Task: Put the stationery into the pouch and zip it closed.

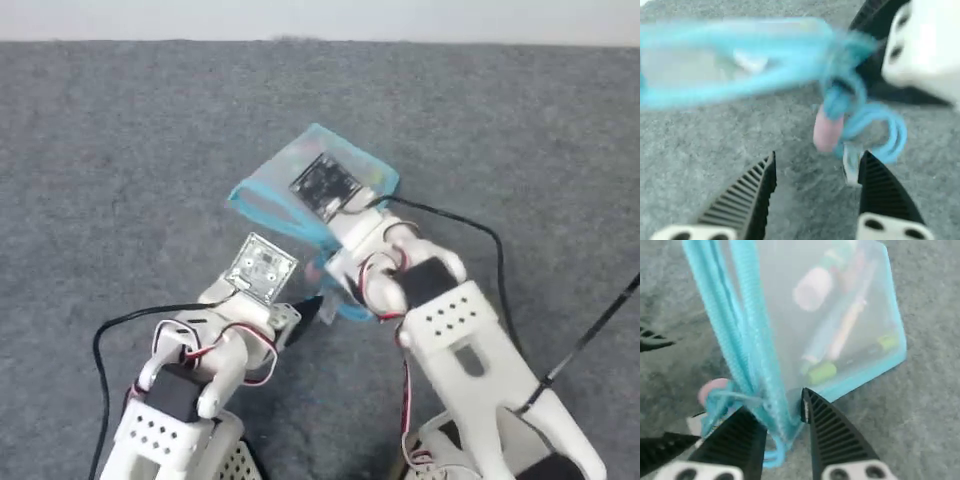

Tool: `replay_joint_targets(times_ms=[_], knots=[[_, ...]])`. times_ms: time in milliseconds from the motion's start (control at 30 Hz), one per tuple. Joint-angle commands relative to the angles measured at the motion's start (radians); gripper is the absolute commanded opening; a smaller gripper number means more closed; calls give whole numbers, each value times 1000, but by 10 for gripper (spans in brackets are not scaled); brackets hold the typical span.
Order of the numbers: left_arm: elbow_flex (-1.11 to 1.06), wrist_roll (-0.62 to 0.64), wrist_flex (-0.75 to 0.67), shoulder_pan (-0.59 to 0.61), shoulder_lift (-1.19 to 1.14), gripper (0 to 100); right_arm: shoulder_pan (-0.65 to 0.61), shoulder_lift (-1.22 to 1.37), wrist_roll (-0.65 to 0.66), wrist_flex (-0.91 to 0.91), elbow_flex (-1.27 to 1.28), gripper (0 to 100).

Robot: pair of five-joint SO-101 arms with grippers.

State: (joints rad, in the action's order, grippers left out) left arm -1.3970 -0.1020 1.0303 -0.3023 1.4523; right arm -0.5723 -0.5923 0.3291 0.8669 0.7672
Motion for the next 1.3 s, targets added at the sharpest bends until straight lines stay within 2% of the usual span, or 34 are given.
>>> replay_joint_targets(times_ms=[0,167,300,367,400,500,667,967,1267], knots=[[13,-15,-38,-17,14,256,-39,-58,-25,8,15,6],[-47,23,-152,-9,14,231,-77,-64,-18,24,35,6],[-113,-5,-253,-9,14,100,-81,-56,-15,22,38,6],[-117,-29,-258,-9,15,13,-71,-56,-9,22,38,6],[-117,-48,-256,-9,15,5,-59,-54,3,16,46,6],[-122,-97,-247,-8,15,12,-1,-54,25,-12,78,6],[-67,-98,-150,2,15,11,105,-54,81,-73,130,6],[-54,-61,-204,322,15,10,153,-53,91,-88,143,6],[-58,-63,-203,354,15,10,211,116,91,-140,133,6]])
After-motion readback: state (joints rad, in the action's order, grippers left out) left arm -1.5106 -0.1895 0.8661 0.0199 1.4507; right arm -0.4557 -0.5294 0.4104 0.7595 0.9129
